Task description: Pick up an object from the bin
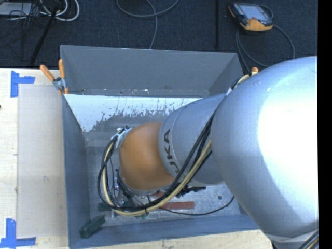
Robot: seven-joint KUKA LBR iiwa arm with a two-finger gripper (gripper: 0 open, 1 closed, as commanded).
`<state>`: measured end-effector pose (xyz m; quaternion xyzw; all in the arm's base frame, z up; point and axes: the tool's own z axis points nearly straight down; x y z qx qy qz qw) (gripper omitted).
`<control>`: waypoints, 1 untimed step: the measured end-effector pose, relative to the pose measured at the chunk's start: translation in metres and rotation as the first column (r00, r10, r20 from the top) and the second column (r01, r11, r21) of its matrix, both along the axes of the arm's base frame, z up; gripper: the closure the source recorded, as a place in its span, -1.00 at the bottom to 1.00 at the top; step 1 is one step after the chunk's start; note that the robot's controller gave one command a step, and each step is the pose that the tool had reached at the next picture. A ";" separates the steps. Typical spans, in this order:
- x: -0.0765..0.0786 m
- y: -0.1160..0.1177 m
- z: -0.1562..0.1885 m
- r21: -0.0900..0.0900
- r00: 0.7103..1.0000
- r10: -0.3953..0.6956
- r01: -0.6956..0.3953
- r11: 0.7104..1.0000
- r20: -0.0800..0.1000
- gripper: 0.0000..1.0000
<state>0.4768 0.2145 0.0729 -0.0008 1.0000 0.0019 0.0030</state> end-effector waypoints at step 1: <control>0.000 0.000 0.000 0.000 1.000 0.000 0.000 1.000 0.000 1.00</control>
Offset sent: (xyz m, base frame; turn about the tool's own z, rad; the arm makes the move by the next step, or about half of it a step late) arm 0.0036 -0.0030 0.2018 -0.0125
